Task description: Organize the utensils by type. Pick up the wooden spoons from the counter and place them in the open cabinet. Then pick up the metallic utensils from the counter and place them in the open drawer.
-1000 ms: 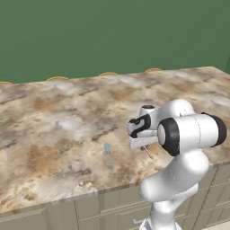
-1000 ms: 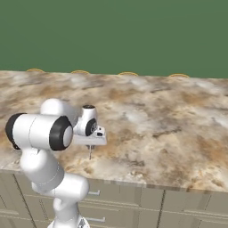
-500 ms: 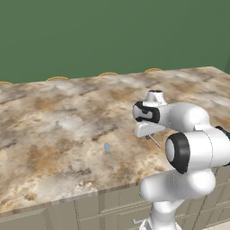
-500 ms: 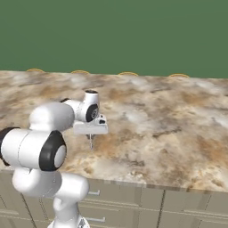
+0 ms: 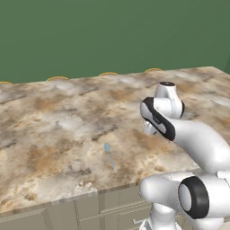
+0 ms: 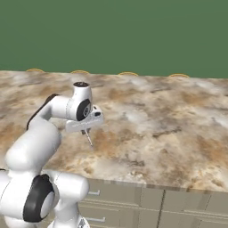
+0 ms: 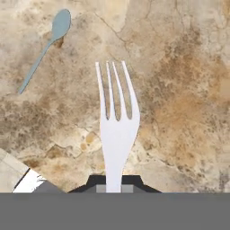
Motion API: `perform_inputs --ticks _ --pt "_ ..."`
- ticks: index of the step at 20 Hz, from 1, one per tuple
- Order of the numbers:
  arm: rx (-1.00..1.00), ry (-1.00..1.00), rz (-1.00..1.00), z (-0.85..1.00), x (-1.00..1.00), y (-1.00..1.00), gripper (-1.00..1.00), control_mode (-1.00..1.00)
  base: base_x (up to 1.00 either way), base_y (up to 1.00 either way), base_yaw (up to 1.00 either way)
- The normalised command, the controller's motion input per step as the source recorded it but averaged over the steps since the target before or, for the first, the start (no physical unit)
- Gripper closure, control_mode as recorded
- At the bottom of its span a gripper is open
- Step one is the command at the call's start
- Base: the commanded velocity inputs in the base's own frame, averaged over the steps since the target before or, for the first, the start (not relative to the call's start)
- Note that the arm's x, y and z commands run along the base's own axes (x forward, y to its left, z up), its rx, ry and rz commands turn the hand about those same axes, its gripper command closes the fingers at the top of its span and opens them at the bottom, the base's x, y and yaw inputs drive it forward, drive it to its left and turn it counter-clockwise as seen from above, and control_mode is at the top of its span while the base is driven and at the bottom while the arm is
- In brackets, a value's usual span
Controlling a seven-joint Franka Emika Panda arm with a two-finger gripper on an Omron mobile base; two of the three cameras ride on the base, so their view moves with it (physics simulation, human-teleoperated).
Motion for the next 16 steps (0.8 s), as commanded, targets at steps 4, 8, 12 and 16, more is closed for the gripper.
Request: perform_inputs --ticks 4,8,12,16 --pt "0.0 -0.21 0.32 0.46 -0.52 0.0 1.0 -1.0 0.0 0.0 0.0" --pt "0.0 -0.14 0.39 0.41 -0.47 0.0 1.0 -1.0 0.0 0.0 0.0" --pt "0.0 -0.18 0.39 0.3 -0.41 0.0 1.0 -1.0 0.0 0.0 0.0" --pt "0.0 -0.22 0.22 0.16 -0.24 0.0 1.0 -1.0 0.0 0.0 0.0"
